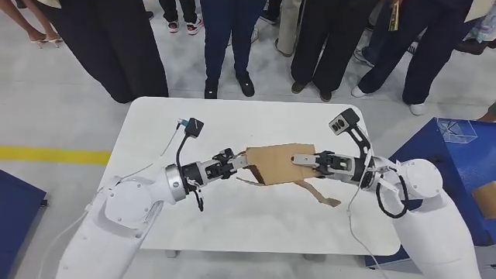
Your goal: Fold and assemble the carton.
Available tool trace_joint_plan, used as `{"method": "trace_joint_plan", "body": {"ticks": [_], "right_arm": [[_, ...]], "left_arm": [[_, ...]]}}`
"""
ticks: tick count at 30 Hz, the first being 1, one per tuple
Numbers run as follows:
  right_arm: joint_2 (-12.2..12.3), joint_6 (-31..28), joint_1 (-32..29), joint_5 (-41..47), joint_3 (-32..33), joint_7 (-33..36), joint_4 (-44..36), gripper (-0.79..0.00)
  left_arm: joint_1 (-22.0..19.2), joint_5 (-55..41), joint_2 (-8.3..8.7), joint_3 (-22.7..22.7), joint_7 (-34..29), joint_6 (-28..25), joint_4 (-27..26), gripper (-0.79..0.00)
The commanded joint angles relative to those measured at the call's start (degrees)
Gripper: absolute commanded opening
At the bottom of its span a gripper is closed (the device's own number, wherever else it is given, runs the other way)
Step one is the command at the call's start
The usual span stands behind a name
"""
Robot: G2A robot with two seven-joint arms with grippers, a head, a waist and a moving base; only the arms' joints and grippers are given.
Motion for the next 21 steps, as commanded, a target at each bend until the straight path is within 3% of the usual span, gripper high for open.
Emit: {"method": "trace_joint_plan", "body": {"ticks": [1, 21], "right_arm": [[-0.1, 1.1, 0.9, 3.3, 0.2, 0.4, 1.7, -0.785], [-0.3, 4.3, 2.8, 10.8, 0.1, 3.6, 2.9, -0.785]], "left_arm": [[0.5, 0.3, 0.16, -0.6, -0.2, 0.2, 0.0, 0.000], [-1.3, 0.1, -0.15, 1.7, -0.1, 1.5, 4.1, 0.000]]}}
